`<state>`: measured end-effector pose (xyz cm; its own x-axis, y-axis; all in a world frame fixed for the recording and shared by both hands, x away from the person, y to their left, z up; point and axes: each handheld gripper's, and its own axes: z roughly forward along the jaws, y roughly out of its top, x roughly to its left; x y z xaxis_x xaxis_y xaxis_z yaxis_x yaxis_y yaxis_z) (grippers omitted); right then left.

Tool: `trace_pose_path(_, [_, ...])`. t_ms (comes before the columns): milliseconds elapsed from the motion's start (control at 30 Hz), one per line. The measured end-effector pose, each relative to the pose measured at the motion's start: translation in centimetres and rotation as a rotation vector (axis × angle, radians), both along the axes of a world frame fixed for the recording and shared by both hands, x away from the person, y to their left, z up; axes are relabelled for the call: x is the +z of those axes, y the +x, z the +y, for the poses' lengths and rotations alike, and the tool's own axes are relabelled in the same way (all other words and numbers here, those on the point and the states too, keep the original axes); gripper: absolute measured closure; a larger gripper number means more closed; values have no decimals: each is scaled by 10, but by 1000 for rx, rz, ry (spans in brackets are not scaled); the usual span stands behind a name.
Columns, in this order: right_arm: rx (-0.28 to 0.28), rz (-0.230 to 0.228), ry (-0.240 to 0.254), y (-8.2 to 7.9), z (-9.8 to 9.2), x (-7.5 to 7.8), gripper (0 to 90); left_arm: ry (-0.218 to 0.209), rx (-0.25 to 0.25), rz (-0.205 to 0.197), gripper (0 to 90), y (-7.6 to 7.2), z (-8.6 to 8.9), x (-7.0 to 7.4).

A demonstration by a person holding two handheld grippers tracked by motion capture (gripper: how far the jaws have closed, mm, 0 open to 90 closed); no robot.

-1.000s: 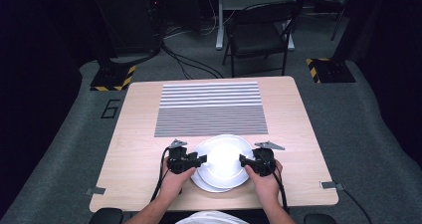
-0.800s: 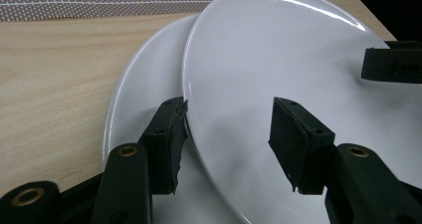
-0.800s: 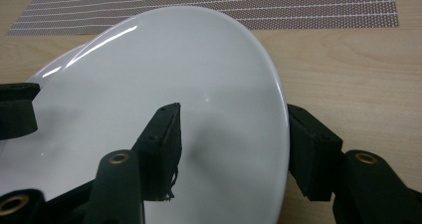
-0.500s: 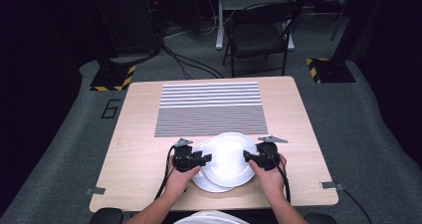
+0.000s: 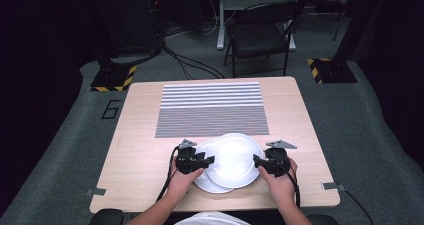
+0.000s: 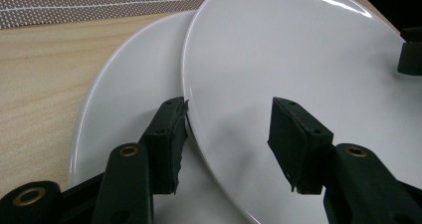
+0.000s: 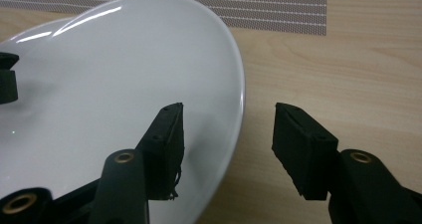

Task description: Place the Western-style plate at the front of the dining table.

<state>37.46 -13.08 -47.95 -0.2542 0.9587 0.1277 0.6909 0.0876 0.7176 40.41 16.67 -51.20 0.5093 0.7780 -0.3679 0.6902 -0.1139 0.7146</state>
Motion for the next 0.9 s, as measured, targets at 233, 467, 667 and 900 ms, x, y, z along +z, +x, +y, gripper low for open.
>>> trace_pose_path(233, [-23,8,-5,-10,-5,-3,456,0,-5,3,483,0,-3,0])
trace_pose_path(467, [-42,-4,25,-13,-7,-7,468,27,-3,-14,489,-3,-6,2])
trace_pose_path(667, [-46,17,45,-14,-7,-13,470,26,4,-18,483,-8,-7,4])
trace_pose_path(900, [-59,11,57,-15,-6,-15,466,46,-3,-35,476,-19,-12,5])
